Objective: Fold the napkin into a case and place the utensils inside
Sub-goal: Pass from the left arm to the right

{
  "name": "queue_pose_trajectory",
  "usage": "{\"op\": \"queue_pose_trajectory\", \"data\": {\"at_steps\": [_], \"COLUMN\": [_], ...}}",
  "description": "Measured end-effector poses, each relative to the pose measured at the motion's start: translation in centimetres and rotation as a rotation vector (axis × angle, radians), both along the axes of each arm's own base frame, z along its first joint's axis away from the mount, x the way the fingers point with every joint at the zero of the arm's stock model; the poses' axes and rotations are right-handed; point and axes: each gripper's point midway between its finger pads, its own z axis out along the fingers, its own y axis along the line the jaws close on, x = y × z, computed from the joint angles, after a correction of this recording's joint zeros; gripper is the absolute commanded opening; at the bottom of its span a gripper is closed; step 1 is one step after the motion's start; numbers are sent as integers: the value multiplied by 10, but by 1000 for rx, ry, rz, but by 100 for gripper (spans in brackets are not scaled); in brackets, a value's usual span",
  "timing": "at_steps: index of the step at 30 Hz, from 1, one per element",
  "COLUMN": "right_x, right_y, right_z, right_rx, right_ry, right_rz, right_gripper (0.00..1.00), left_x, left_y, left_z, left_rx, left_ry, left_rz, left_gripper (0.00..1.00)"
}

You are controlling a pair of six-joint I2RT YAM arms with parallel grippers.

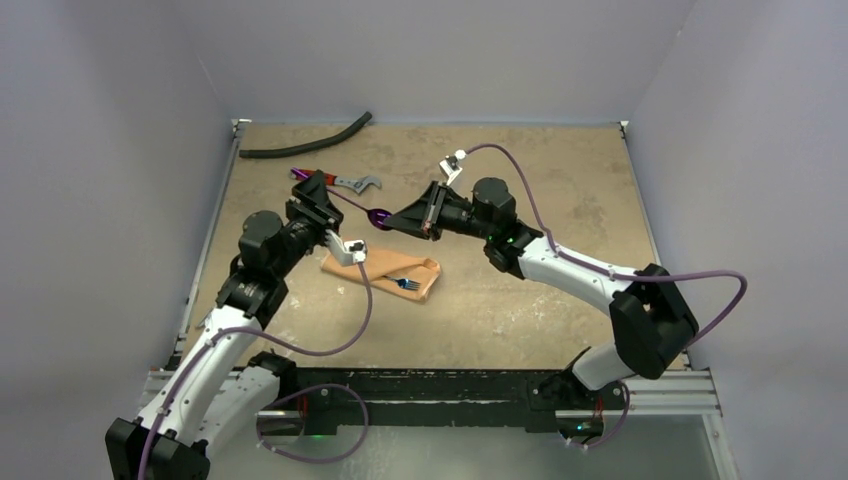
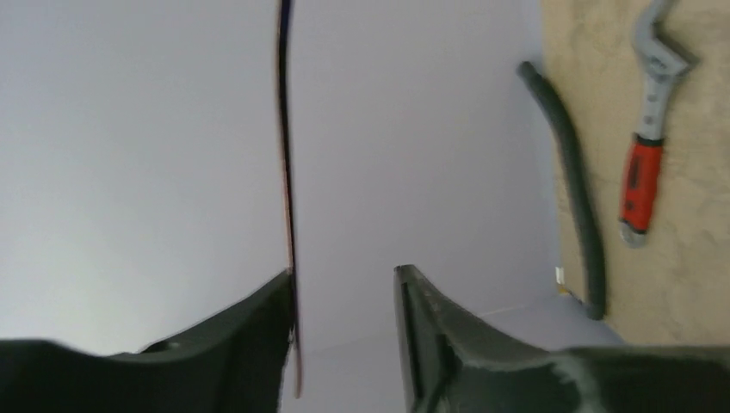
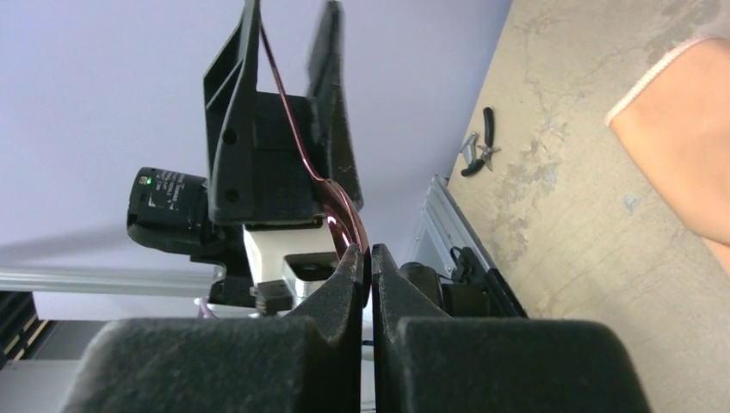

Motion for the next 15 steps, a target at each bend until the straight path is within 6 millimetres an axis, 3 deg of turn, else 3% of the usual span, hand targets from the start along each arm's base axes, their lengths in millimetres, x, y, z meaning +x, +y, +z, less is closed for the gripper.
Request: {"op": "queue_pose_trajectory", "data": {"at_steps": [3,4,8,10,13,15], "right_x": [5,8,25,32,29,18], "right_y": [-5,-8,-41,-71,-110,-125], "right_z": [-10,-14,-27,-36,-59,-74], "right_rx": [-49,-76,-172,-226,-333,-397], "right_ry": [0,-1,-5,-9,7,19], "right_rz": [-20,-31,-103,-163,-240,-250], "right_gripper": [0,0,0,0,0,0], "left_x": [4,6,16,21,12,-2], "left_y": [2,2,3,3,5,8], "left_z": [-27,-39,-72,-92,-136,-170], "left_rx": [-30,-55,-222,-314,-412,-460], "left_ry": [150,230,559,716,938,1093], "left_rz": [28,48,169,249,378,482], "left_gripper": [84,88,94,95,95,93]}}
